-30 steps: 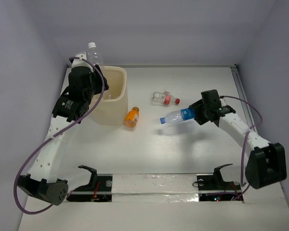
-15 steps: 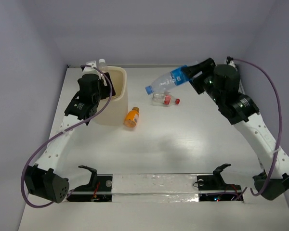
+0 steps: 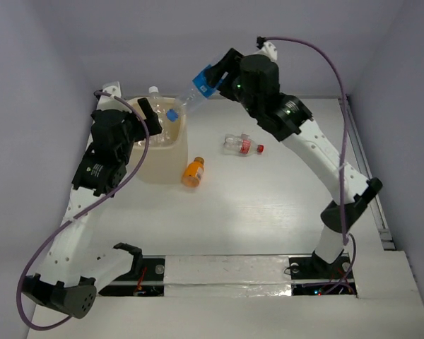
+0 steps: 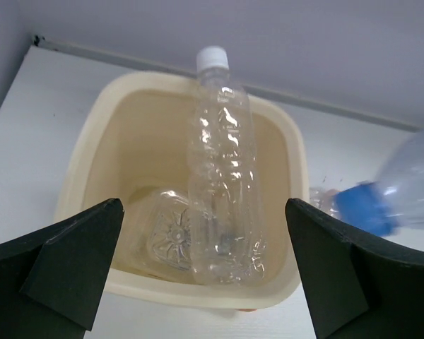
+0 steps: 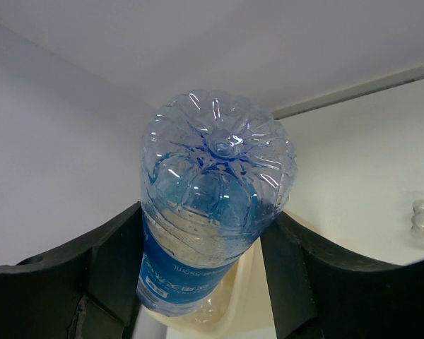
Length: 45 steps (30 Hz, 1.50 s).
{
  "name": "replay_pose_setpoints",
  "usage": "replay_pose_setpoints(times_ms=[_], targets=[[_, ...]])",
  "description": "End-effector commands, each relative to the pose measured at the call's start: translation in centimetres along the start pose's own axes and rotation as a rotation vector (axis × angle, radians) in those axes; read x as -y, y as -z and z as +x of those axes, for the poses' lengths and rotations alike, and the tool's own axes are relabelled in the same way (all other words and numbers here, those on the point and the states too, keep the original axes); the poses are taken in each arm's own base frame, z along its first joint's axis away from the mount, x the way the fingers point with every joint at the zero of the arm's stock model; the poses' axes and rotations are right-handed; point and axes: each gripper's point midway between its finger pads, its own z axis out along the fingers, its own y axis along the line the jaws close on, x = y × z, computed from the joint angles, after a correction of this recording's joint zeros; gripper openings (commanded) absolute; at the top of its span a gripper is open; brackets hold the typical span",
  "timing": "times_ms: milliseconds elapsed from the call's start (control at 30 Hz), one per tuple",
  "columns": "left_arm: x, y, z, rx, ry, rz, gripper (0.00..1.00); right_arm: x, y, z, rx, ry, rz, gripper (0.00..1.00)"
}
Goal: Put the plastic bottles in the bin
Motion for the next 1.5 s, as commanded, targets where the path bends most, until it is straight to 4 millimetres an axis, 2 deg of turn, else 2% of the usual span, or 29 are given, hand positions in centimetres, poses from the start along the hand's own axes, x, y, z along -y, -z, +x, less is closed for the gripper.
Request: replay_pose_setpoints(times_ms=[0, 33, 67, 100, 133, 167, 233, 300, 400, 567, 667, 733, 833, 867, 900, 1000, 1033, 1100, 1133, 1167, 1200, 1233, 1267, 1300, 1333, 1367, 1400, 1433, 1467], targets=[[0.1, 2.3, -4.2, 0.093, 0.030, 0.003, 0.99, -3.5, 0.5, -0.3, 0.033, 0.099, -0.052, 0.55], [0.0, 2.9, -4.9, 0.110, 0.035, 0.001, 0.99, -4.1, 0.3, 0.0, 0.033, 0.109, -0.060, 0.54], [-0.2, 3.3, -5.2, 0.111, 0.038, -0.007, 0.99, -4.4, -0.6, 1.8, 0.011, 0.146, -0.060, 0.53], [-0.2, 3.9, -6.2, 0.136, 0.047, -0.013, 0.99, -4.3, -1.0, 2.2, 0.007, 0.155, -0.053, 0.53], [-0.3, 4.4, -6.8, 0.148, 0.057, -0.013, 0.98, -5.3, -0.8, 2.1, 0.012, 0.149, -0.072, 0.53], [-0.3, 4.7, -6.9, 0.146, 0.061, -0.015, 0.98, -5.1, -1.2, 2.4, 0.010, 0.162, -0.062, 0.53], [0.0, 5.3, -7.8, 0.164, 0.079, 0.002, 0.98, -4.9, -2.2, 5.2, -0.012, 0.218, -0.036, 0.52], [0.2, 5.5, -7.8, 0.160, 0.091, 0.013, 0.98, -3.1, -3.6, 7.3, -0.025, 0.307, 0.024, 0.52], [0.7, 5.6, -7.1, 0.144, 0.111, 0.043, 0.97, -1.4, -3.8, 10.2, -0.042, 0.448, 0.098, 0.52], [0.6, 5.9, -6.4, 0.128, 0.116, 0.053, 0.93, -1.2, -3.6, 13.3, -0.011, 0.685, 0.149, 0.53], [0.5, 6.4, -6.9, 0.137, 0.118, 0.050, 0.89, -1.9, -3.3, 13.5, 0.043, 0.794, 0.170, 0.53], [0.4, 6.6, -7.2, 0.142, 0.120, 0.044, 0.89, -3.9, -2.6, 13.9, 0.082, 0.820, 0.133, 0.57], [0.4, 7.0, -7.3, 0.141, 0.126, 0.047, 0.84, -5.5, -2.2, 15.2, 0.070, 0.873, 0.057, 0.81], [0.4, 7.0, -7.3, 0.143, 0.128, 0.048, 0.83, -5.8, -2.2, 15.4, 0.060, 0.851, 0.040, 0.95], [0.3, 7.2, -7.3, 0.144, 0.130, 0.047, 0.78, -5.9, -2.1, 16.1, 0.034, 0.842, 0.014, 1.00], [0.5, 7.2, -7.4, 0.145, 0.129, 0.053, 0.69, -6.6, -1.7, 16.0, 0.018, 0.782, -0.019, 1.00], [0.6, 7.2, -7.5, 0.144, 0.125, 0.061, 0.69, -7.0, -1.4, 15.6, 0.019, 0.761, -0.032, 1.00], [0.9, 7.2, -7.7, 0.142, 0.118, 0.074, 0.61, -8.5, -0.6, 13.4, 0.015, 0.664, -0.085, 1.00], [1.1, 6.9, -7.6, 0.135, 0.115, 0.078, 0.59, -9.7, -0.2, 13.4, -0.024, 0.618, -0.167, 1.00], [1.3, 6.8, -7.7, 0.133, 0.114, 0.086, 0.53, -9.7, -0.3, 11.9, -0.024, 0.527, -0.171, 1.00], [1.8, 7.0, -7.9, 0.133, 0.114, 0.113, 0.50, -9.3, -0.2, 11.4, -0.035, 0.502, -0.167, 1.00], [2.2, 6.8, -7.8, 0.121, 0.111, 0.130, 0.46, -9.8, 1.0, 9.1, -0.021, 0.450, -0.189, 0.97], [2.7, 6.7, -7.7, 0.113, 0.109, 0.151, 0.34, -9.1, 1.0, 7.7, -0.016, 0.398, -0.178, 0.83], [3.2, 6.5, -7.5, 0.095, 0.103, 0.174, 0.27, -6.9, 0.4, 9.2, -0.062, 0.414, -0.147, 0.70], [4.4, 5.9, -6.4, 0.048, 0.097, 0.223, 0.12, -6.6, 0.8, 8.7, -0.068, 0.388, -0.166, 0.54], [5.7, 5.9, -5.4, 0.011, 0.091, 0.264, 0.06, -6.4, 2.6, 6.0, -0.040, 0.334, -0.181, 0.27], [6.8, 5.9, -4.5, -0.019, 0.085, 0.297, 0.01, -4.7, 2.4, 5.2, -0.035, 0.328, -0.157, 0.18], [7.6, 5.1, -2.8, -0.060, 0.081, 0.286, 0.00, -1.7, 1.9, 7.3, -0.083, 0.350, -0.117, 0.12], [8.8, 5.0, -1.8, -0.079, 0.074, 0.298, 0.00, -0.2, 2.2, 7.0, -0.086, 0.336, -0.094, 0.08]])
